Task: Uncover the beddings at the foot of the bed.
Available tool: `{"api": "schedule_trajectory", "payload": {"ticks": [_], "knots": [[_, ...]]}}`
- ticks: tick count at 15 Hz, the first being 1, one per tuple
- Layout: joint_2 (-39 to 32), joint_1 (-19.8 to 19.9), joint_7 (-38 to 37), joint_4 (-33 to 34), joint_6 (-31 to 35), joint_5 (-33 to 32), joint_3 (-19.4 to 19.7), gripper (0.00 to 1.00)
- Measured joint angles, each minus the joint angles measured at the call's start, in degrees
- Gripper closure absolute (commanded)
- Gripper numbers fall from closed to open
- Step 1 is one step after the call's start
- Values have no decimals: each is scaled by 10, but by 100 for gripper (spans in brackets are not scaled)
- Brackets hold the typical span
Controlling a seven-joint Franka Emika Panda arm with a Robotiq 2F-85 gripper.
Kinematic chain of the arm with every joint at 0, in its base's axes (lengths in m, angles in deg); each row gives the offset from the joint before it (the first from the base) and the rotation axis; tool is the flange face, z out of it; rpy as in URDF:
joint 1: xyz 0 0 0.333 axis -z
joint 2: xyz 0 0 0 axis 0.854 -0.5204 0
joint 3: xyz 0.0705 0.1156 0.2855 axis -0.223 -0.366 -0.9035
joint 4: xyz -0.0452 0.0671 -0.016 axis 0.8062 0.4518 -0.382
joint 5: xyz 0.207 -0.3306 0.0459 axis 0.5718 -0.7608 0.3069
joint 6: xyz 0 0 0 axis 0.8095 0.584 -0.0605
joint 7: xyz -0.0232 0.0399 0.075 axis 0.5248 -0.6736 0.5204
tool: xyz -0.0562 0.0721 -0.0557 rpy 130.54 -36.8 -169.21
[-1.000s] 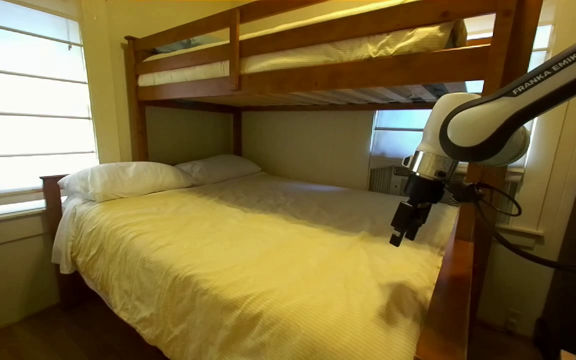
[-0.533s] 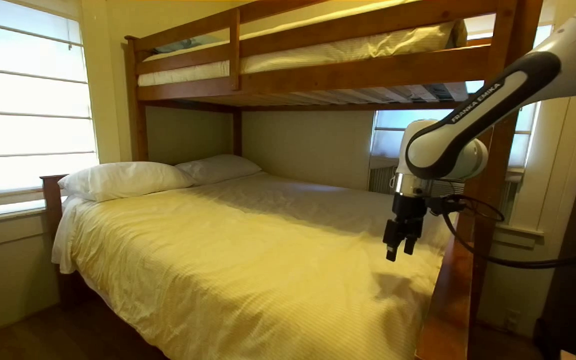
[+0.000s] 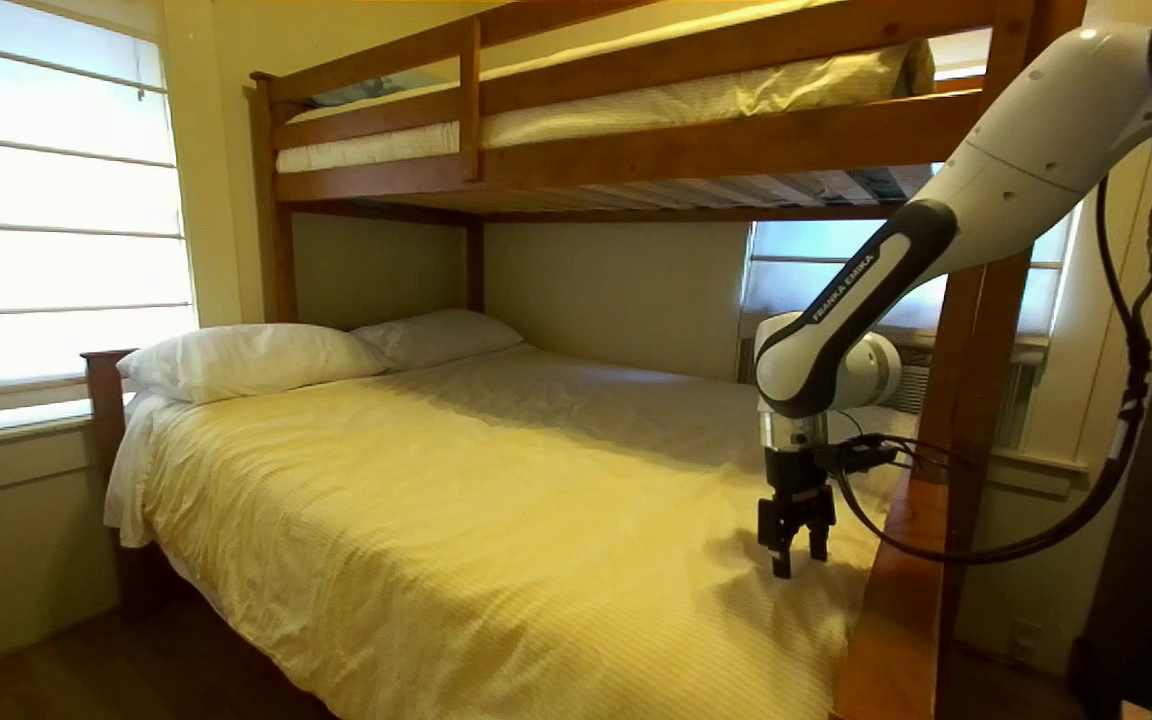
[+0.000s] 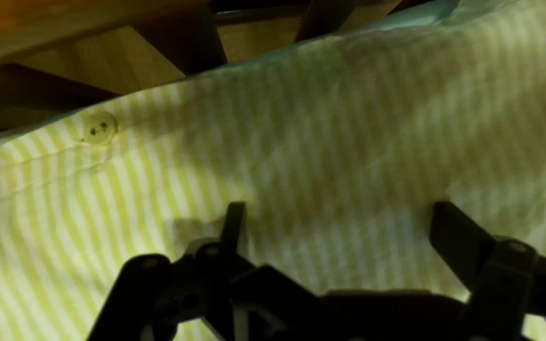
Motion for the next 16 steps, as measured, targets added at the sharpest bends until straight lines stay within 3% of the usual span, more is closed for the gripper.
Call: {"api": "schedule_trajectory", "payload": {"ticks": [1,5,11,13,16], "knots": [[-19,1,-4,7,-2,-3,0,26],[-65,1,-19,36,-29,-10,-4,53],[-69,1,-21,54,-64,-10,-11,95],[-69,1,-21,54,-64,-10,-14,100],[-69,3,-20,54,-64,-10,-16,97]]}}
